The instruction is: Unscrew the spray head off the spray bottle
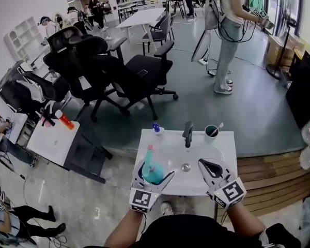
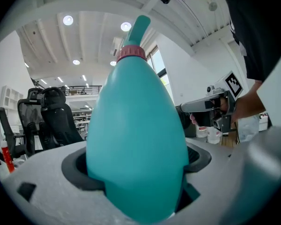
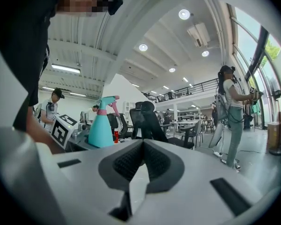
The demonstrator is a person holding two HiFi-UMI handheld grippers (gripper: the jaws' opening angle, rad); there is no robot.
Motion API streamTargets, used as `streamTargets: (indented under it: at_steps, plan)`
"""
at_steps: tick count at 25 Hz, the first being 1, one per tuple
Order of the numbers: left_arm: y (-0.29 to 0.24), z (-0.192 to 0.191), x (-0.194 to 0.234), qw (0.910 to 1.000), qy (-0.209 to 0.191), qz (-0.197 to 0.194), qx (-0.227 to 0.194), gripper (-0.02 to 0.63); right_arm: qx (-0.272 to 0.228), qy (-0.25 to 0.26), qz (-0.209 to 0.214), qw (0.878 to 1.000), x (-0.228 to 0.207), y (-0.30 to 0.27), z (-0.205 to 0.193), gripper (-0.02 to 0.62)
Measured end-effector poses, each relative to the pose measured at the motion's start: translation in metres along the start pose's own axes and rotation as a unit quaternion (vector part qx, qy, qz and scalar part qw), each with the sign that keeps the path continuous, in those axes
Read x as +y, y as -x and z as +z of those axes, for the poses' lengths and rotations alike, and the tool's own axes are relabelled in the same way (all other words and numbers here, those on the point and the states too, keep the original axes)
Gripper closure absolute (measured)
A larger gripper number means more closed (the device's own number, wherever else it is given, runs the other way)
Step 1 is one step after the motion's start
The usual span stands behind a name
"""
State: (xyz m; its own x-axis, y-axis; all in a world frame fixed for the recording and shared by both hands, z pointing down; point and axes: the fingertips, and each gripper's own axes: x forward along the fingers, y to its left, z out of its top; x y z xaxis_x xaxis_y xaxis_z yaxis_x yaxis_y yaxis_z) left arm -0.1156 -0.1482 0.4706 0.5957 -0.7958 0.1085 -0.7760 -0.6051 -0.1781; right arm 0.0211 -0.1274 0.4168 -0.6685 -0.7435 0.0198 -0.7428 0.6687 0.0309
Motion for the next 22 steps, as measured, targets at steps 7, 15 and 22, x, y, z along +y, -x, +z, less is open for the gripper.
streamTargets:
  at_steps: [7,15,22]
  plan:
    - [-0.015,-0.018,0.031,0.9989,0.004,-0.046,0.001,0.132,-0.031,-0.026,0.046,0.998,0.041,-0.051,0.022,0.591]
    - [-0.036,-0.028,0.026,0.9954,-0.014,-0.094,0.002,0.132,-0.018,-0.034,0.134,0.990,0.095,-0.093,0.042,0.422]
    - [-0.059,-0.031,0.003,0.9946,-0.040,-0.092,0.024,0.132,0.001,-0.034,0.132,0.991,0.081,-0.102,0.039,0.411]
